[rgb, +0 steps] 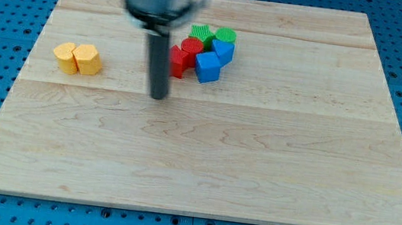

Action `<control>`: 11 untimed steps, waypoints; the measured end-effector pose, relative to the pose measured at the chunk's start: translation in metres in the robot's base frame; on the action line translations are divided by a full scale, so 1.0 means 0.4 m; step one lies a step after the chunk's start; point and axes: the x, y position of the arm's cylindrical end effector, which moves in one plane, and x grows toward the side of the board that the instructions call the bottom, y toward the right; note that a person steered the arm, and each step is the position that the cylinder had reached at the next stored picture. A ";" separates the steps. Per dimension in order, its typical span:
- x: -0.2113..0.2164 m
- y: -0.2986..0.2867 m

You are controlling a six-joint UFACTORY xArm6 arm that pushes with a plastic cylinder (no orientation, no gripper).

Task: Separate the yellow hexagon from yellow heart

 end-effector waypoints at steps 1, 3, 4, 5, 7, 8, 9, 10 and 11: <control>-0.003 -0.174; -0.007 -0.454; -0.007 -0.384; -0.007 -0.276; -0.097 -0.230; -0.162 -0.263; -0.189 -0.299; -0.200 -0.182; -0.240 -0.131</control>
